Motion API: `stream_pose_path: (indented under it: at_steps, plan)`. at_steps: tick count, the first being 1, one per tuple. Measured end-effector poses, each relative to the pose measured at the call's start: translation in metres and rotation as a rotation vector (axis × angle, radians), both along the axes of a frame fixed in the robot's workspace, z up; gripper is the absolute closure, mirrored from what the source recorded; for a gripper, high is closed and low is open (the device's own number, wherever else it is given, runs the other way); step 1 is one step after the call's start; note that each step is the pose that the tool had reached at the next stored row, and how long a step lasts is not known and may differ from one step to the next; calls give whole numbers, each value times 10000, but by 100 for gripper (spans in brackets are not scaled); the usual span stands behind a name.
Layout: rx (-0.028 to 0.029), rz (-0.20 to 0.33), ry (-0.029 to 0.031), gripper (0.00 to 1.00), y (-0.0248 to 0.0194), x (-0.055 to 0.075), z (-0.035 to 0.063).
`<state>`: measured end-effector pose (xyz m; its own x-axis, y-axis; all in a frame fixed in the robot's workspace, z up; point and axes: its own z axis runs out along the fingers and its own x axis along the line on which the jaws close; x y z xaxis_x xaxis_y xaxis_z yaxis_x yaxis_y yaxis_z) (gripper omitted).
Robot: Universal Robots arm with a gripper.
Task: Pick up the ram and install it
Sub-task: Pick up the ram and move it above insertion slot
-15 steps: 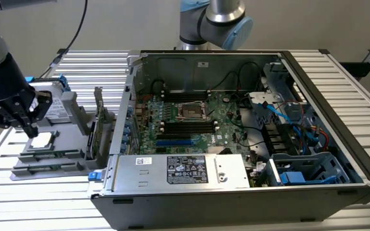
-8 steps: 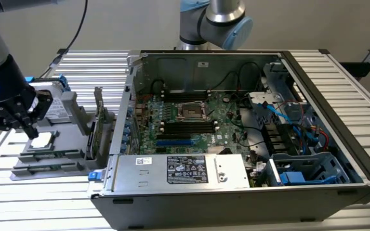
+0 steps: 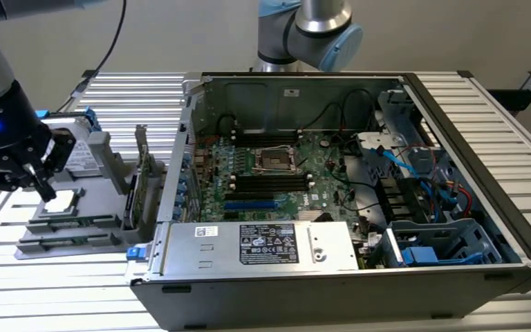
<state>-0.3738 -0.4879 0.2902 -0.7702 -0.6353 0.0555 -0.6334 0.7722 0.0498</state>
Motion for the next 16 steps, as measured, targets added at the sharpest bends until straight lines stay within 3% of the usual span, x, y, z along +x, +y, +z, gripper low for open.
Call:
stream_pose_path:
  at_steps: [8,16]
  plan:
    - [95,1460,-1,90,0,0,-22]
    - [270,2916,-8,90,0,0,-44]
